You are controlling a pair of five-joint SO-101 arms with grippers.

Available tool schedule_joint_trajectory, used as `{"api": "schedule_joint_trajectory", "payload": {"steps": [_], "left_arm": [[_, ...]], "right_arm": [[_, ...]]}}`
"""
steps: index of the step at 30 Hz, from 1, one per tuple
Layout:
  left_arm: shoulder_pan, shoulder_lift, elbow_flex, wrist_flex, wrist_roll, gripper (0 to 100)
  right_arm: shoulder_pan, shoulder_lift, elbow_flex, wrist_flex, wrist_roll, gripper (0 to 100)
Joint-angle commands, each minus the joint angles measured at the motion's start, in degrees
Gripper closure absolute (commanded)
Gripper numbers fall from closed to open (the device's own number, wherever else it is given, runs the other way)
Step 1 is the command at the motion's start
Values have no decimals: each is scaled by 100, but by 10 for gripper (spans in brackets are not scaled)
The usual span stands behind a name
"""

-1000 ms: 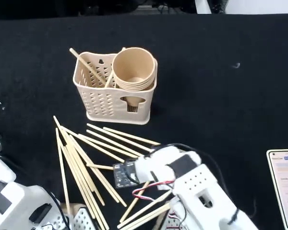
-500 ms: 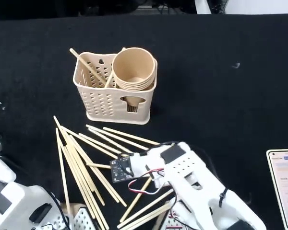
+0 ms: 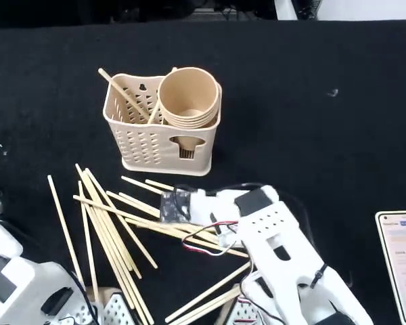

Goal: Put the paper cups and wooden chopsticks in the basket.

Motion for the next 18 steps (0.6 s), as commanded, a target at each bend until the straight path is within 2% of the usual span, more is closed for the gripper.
{"api": "schedule_joint_trajectory", "payload": {"steps": [1, 3, 4, 12, 18], "left_arm": [[-40, -211, -303, 0, 35, 820], [-40, -211, -277, 0, 26, 820], [-40, -211, -277, 0, 26, 820], [-40, -211, -277, 0, 26, 820], [-48, -211, -277, 0, 26, 820]], "right_arm": [[-220, 48, 57, -1055, -1301, 974], [-246, 48, 145, -1749, -1987, 970], [-246, 57, 171, -1943, -2084, 970], [-229, 585, 180, -2022, -1626, 961], [-158, 1182, -66, -2022, -1618, 805]]}}
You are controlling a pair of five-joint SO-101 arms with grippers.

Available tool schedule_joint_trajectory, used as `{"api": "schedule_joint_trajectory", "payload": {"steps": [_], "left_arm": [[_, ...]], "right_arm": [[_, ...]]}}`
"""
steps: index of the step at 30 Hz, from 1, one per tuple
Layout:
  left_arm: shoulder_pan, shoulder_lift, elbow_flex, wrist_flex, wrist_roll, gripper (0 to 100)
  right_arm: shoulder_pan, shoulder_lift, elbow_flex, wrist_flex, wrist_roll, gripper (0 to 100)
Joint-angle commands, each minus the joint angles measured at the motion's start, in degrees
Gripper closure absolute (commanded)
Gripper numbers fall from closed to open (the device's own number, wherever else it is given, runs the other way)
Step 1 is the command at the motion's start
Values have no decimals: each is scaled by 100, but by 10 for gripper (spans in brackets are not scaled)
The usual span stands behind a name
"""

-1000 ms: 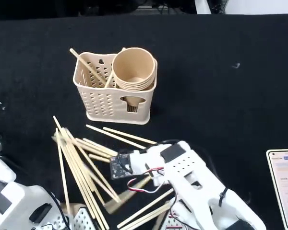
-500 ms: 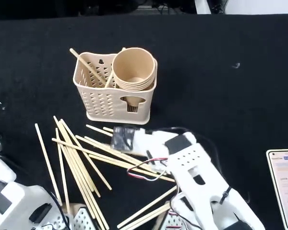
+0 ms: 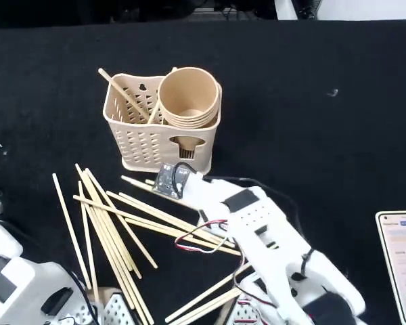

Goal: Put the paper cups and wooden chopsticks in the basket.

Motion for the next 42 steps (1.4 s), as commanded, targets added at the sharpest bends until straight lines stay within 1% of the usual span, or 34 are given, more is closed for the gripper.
{"api": "schedule_joint_trajectory", "payload": {"steps": [1, 5, 12, 21, 23, 26, 28, 31, 35, 39, 42], "left_arm": [[-48, -211, -277, 0, 26, 820], [-48, -211, -277, 0, 18, 820], [-48, -211, -277, 0, 18, 820], [-48, -211, -277, 0, 18, 820], [-48, -211, -277, 0, 18, 820], [-48, -211, -277, 0, 18, 820], [-48, -211, -277, 0, 18, 820], [-48, -211, -277, 0, 18, 820], [-40, -211, -277, 0, 26, 820], [-40, -211, -277, 0, 26, 820], [-40, -211, -277, 0, 26, 820]], "right_arm": [[79, 207, -374, -97, 70, 789], [193, 347, -541, -97, 79, 796], [149, 760, -532, -105, 88, 832], [105, 927, -505, -211, 88, 834], [0, 936, -426, -229, 88, 867], [-79, 884, -356, -255, 70, 983], [0, 884, -444, -193, 35, 978], [387, 857, -769, 123, 35, 988], [782, 576, -1218, 809, 53, 987], [774, 57, -1226, 1371, 88, 987], [730, -277, -831, 1495, 88, 987]]}}
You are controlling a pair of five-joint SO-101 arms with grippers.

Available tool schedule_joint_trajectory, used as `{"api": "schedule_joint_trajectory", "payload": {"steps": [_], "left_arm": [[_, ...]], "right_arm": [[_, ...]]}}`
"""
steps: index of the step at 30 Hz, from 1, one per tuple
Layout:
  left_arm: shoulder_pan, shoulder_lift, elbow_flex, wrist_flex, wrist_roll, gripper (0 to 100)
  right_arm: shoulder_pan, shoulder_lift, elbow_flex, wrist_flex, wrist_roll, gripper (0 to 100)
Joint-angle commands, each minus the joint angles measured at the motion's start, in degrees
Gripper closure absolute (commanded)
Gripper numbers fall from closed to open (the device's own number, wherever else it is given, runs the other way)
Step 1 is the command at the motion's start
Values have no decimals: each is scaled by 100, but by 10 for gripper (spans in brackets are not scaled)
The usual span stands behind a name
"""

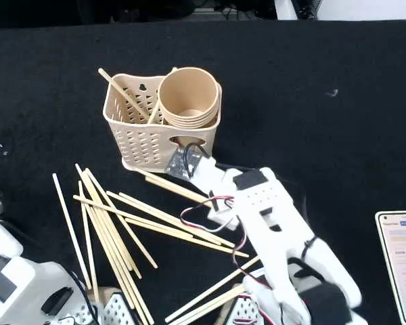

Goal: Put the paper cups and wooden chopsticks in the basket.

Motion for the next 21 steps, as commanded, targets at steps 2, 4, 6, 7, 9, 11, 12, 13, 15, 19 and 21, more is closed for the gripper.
{"api": "schedule_joint_trajectory", "payload": {"steps": [2, 4, 6, 7, 9, 11, 12, 13, 15, 19, 21], "left_arm": [[-40, -211, -277, 0, 26, 820], [-40, -211, -277, 0, 26, 820], [-40, -211, -277, 9, 26, 820], [-40, -211, -277, 9, 26, 820], [-40, -211, -277, 9, 26, 820], [-40, -211, -277, 9, 26, 820], [-40, -211, -277, 9, 26, 820], [-40, -211, -277, 9, 26, 820], [-40, -211, -277, 9, 26, 820], [-40, -211, -268, 9, 18, 820], [-40, -211, -268, 9, 18, 820]], "right_arm": [[105, -602, 418, 0, 273, 983], [149, -646, 752, -255, 598, 975], [149, -637, 1015, -431, 756, 910], [149, -637, 1086, -484, 756, 870], [141, -637, 1112, -571, 730, 810], [97, -646, 971, -580, 721, 805], [26, -646, 875, -580, 677, 805], [-62, -646, 769, -580, 536, 805], [-325, -637, 629, -730, 176, 805], [-818, -602, 734, -1231, -88, 805], [-914, -462, 769, -1398, -105, 805]]}}
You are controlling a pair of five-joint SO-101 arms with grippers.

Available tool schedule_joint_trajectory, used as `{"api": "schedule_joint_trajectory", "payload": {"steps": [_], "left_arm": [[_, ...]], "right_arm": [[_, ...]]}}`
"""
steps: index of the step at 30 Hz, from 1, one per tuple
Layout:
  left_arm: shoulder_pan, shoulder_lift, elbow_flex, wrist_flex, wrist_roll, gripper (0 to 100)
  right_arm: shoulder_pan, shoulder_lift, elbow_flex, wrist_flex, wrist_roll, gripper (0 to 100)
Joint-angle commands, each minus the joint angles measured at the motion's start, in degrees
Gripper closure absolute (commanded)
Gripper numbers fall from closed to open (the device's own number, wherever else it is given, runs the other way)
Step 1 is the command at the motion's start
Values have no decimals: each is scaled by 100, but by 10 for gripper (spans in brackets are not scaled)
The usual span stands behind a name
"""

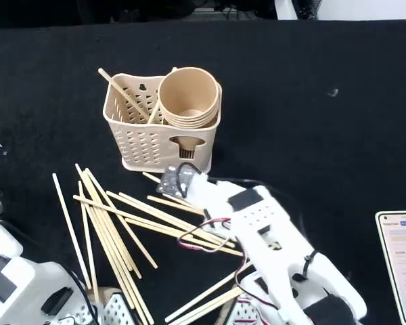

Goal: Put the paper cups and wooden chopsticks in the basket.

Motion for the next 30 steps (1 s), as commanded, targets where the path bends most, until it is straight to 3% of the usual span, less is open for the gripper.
{"api": "schedule_joint_trajectory", "payload": {"steps": [1, 7, 12, 18, 24, 30], "left_arm": [[-40, -211, -268, 9, 18, 820], [-40, -211, -268, 9, 18, 820], [-40, -211, -268, 9, 18, 820], [-40, -211, -277, 9, 26, 820], [-40, -211, -286, 9, 35, 820], [-40, -211, -268, 9, 35, 820]], "right_arm": [[-211, 84, -163, -325, -105, 805], [44, 725, -338, -545, -70, 813], [246, 927, -716, -519, -114, 994], [818, 409, -1376, 343, -246, 987], [387, 233, -1218, 712, -264, 987], [-62, 242, -664, -132, -457, 985]]}}
